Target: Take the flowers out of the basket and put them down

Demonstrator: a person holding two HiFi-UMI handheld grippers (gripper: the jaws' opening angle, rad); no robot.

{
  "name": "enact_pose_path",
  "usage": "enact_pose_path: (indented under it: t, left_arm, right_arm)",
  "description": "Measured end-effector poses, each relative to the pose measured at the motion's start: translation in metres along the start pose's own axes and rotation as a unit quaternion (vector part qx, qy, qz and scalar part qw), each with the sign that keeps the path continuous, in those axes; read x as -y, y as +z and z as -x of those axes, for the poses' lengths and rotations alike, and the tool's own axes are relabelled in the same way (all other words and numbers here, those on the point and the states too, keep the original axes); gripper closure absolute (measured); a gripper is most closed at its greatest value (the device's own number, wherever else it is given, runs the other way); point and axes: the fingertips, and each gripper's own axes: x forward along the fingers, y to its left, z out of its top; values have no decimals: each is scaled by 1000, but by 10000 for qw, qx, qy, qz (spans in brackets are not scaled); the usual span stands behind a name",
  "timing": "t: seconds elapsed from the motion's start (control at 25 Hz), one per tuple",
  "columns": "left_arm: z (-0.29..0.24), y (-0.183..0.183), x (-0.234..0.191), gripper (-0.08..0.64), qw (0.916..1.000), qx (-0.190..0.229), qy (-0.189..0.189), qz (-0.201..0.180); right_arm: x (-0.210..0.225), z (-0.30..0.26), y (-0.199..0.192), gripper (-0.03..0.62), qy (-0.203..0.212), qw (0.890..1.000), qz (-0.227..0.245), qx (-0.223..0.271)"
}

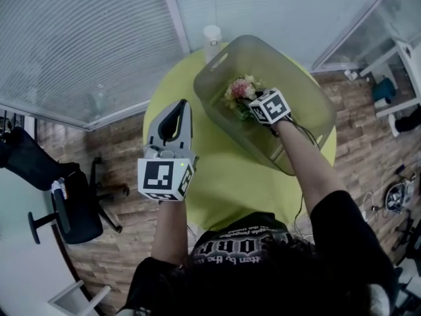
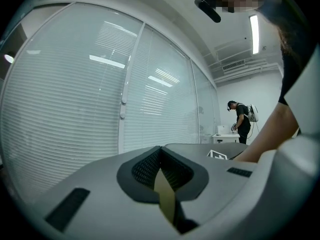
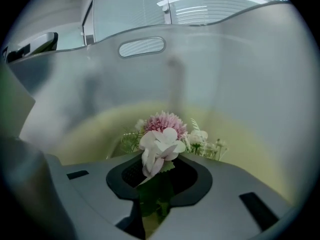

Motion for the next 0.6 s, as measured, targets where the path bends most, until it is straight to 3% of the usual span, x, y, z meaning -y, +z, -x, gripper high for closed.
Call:
enact_pose_path:
  t: [0.24, 0.6]
  left_arm:
    - [6, 7, -7, 558, 9998, 159, 98, -26]
    - [13, 17, 7, 558, 9994, 349, -68, 15]
  right_arm:
    - [-5, 11, 15, 517, -32, 9999, 26, 106]
    - [-18, 55, 58, 522, -84, 9973, 233, 690]
